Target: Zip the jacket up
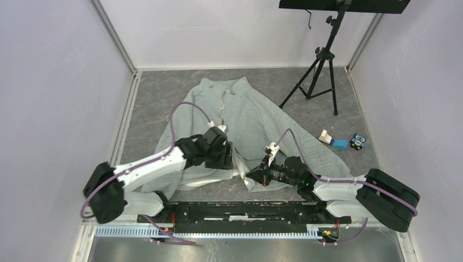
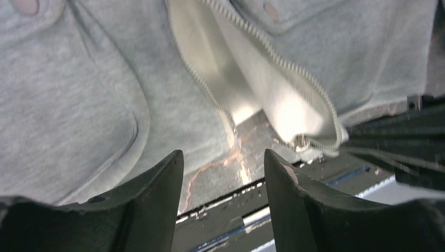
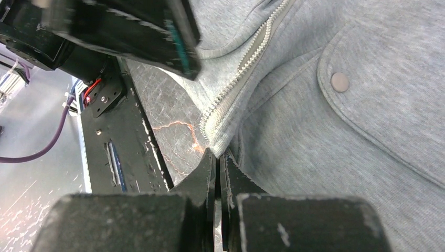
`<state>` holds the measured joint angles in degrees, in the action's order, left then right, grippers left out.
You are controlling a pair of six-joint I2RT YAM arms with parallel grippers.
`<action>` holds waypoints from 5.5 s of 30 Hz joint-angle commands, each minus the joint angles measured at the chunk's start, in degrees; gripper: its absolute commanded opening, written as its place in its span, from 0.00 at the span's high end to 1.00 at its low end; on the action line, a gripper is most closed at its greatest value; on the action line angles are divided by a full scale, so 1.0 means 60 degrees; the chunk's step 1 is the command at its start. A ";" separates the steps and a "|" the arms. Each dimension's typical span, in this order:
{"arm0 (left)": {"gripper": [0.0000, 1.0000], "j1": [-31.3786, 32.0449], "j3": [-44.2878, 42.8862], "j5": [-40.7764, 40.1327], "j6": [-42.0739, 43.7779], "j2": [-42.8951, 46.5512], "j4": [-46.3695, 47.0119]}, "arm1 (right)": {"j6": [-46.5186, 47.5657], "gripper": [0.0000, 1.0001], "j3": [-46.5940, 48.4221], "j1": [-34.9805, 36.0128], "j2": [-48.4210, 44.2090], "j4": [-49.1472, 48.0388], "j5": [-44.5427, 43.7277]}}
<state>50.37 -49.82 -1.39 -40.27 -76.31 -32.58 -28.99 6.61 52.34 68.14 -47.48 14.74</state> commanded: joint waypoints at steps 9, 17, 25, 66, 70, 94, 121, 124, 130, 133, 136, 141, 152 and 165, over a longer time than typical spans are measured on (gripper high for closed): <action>0.48 0.0043 0.0581 0.0877 0.1325 0.0490 -0.0068 | 0.0234 1.00 0.0176 -0.0065 0.0038 0.0168 -0.0195; 0.52 0.0043 -0.0103 0.0270 0.1708 -0.0973 0.0148 | 0.0094 1.00 0.0025 -0.0066 -0.0306 0.0259 -0.0246; 0.41 0.0024 -0.0076 -0.0193 0.1477 -0.1415 0.0779 | 0.0181 1.00 0.0055 -0.0065 -0.0434 0.0420 -0.0362; 0.84 0.0011 0.1140 -0.0622 0.1630 -0.0096 0.1708 | -0.0446 1.00 0.0073 -0.0073 0.0527 -0.0621 0.0361; 0.88 -0.0031 0.1908 -0.0415 0.1686 0.1253 0.2430 | -0.1022 1.00 0.0209 -0.0065 0.1141 -0.1632 0.1047; 0.98 -0.0036 0.6182 0.1278 0.3811 0.7149 0.7440 | -0.5911 1.00 0.1474 -0.0440 0.4890 -0.7415 0.4352; 0.48 -0.0008 0.3977 0.1038 -0.0993 0.3964 0.2614 | -0.5469 1.00 0.0592 -0.1441 0.5533 -0.7295 0.4265; 0.47 -0.0003 0.3904 0.0891 -0.1983 0.4001 0.2589 | -0.5457 1.00 0.0428 -0.1525 0.5560 -0.7465 0.4281; 0.46 -0.0020 0.4185 0.0771 -0.3178 0.3900 0.3794 | -0.5763 1.00 0.0210 -0.1703 0.5773 -0.8299 0.4420; 0.47 -0.0017 0.4090 0.0659 -0.3235 0.3541 0.4157 | -0.5832 1.00 0.0119 -0.1761 0.5777 -0.8455 0.4448; 0.48 -0.0024 0.3938 0.0672 -0.3196 0.3076 0.4438 | -0.5804 1.00 0.0043 -0.1761 0.5709 -0.8478 0.4414; 0.49 -0.0016 0.3659 0.0743 -0.2956 0.2272 0.4385 | -0.5816 1.00 0.0011 -0.1768 0.5738 -0.8556 0.4355; 0.55 -0.0018 0.4002 0.0451 -0.2817 0.1373 0.4508 | -0.5833 1.00 0.0069 -0.1776 0.5940 -0.8639 0.4314; 0.66 0.0043 0.3854 0.0022 -0.2971 -0.0327 0.5260 | -0.5788 1.00 0.0085 -0.1766 0.6177 -0.8683 0.4237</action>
<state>50.35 -26.96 3.36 -56.84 -74.54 -1.61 -63.88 7.46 41.93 104.66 -84.47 40.03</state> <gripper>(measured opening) 0.405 0.020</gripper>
